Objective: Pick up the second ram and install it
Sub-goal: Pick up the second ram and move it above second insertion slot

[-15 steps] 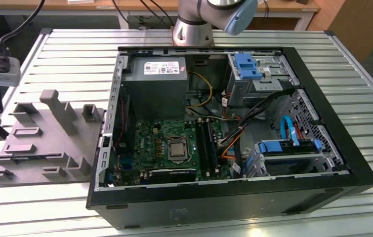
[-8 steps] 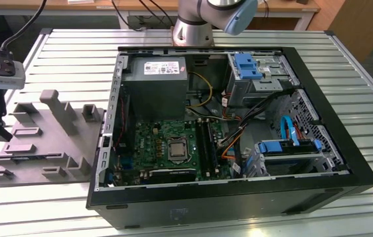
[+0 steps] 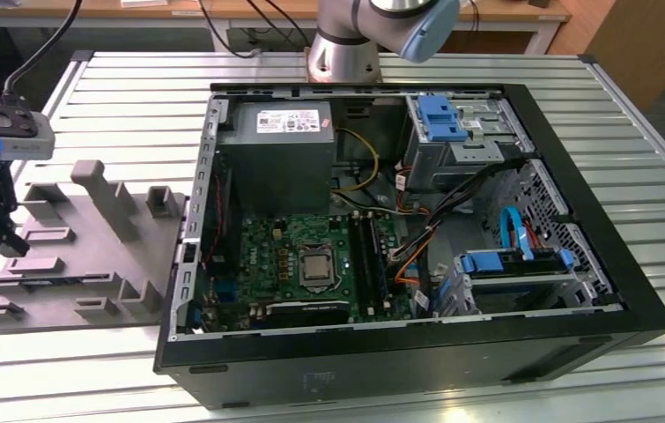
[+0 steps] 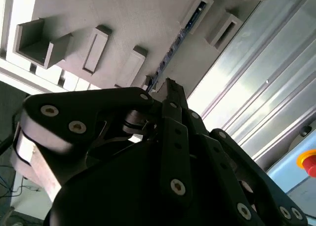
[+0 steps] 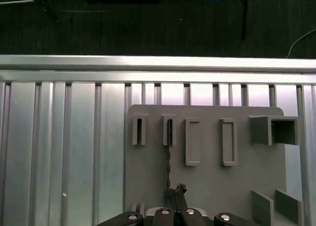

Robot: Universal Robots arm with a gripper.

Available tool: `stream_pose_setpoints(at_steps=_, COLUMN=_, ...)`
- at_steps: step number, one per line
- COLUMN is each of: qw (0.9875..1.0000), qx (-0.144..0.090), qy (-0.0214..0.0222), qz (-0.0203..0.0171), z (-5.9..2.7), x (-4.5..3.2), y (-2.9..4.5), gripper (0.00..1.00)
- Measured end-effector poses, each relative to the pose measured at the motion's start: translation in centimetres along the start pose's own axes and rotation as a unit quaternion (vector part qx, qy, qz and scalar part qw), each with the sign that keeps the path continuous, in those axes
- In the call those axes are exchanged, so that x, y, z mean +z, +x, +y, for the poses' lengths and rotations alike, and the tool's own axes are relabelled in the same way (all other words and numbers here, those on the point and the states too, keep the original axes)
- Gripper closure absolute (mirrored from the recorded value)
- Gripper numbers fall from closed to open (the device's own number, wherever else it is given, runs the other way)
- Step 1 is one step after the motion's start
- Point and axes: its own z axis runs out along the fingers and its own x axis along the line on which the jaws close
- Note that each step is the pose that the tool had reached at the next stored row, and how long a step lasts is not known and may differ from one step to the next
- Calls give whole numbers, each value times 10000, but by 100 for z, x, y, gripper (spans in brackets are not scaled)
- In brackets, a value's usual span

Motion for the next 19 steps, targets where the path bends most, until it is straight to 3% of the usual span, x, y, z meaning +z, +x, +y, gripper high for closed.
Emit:
stream_pose_setpoints(at_steps=5, qw=9999, qx=-139, qy=-12, qz=7, z=-8, x=77, y=4, gripper=89)
stream_pose_setpoints(at_steps=19, qw=9999, qx=-150, qy=-18, qz=7, z=-19, x=271, y=16, gripper=89)
